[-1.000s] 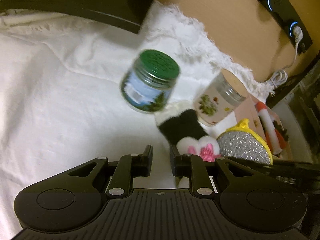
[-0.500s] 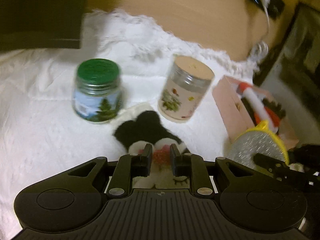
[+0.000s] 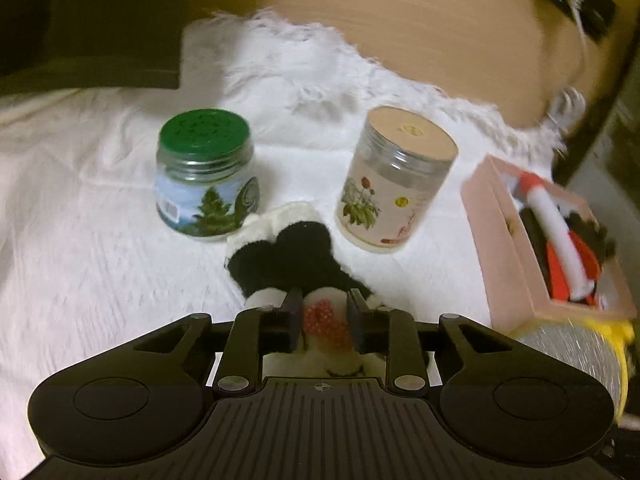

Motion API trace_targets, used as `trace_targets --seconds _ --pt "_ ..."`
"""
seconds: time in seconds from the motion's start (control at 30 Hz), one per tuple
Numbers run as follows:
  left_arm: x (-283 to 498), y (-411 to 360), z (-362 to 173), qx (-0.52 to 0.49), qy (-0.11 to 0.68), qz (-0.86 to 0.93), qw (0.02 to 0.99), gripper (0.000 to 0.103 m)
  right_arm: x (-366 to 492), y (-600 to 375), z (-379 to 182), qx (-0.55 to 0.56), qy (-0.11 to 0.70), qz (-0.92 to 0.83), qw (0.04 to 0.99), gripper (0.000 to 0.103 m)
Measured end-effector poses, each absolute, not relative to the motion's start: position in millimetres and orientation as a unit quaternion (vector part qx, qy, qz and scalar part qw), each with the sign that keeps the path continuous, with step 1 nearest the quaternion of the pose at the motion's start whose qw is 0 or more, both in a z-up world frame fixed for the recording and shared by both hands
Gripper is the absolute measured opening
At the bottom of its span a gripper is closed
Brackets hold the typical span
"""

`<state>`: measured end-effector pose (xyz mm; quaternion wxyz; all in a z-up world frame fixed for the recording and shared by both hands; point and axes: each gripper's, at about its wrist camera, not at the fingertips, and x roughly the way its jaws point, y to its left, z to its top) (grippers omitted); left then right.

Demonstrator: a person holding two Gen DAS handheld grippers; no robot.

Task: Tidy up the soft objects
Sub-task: 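Carry the glitter sponge with the right gripper while the left holds the bunny plush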

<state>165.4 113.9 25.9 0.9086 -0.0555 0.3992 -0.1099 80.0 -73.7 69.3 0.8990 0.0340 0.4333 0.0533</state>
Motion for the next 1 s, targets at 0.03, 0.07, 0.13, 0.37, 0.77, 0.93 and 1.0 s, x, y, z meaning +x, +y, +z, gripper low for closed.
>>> trace_targets --seconds 0.03,0.07,0.13,0.37,0.77,0.93,1.0 --pt "162.7 114.7 28.3 -0.065 0.392 -0.102 0.912 0.028 78.0 -83.4 69.2 0.064 0.437 0.062 0.895 0.016" --pt "158.1 116.3 32.0 -0.078 0.378 -0.091 0.918 0.029 76.2 -94.0 69.3 0.1 0.439 0.073 0.89 0.016" --pt "149.2 119.5 40.1 -0.087 0.355 -0.069 0.928 0.029 73.3 -113.1 70.6 0.171 0.437 0.099 0.877 0.015" --pt "163.1 115.2 20.8 -0.081 0.431 -0.043 0.898 0.029 80.3 -126.7 68.7 0.256 0.422 0.177 0.852 0.015" --pt "157.5 110.8 26.0 -0.089 0.427 -0.141 0.889 0.049 75.4 -116.1 40.1 0.153 0.452 0.158 0.864 0.029" --pt "169.0 102.1 10.7 -0.053 0.449 -0.095 0.887 0.058 74.7 -113.1 40.2 0.149 0.455 0.126 0.869 0.031" --pt "171.1 98.1 9.8 -0.041 0.449 -0.09 0.888 0.058 73.0 -109.9 41.3 0.147 0.455 0.12 0.87 0.034"
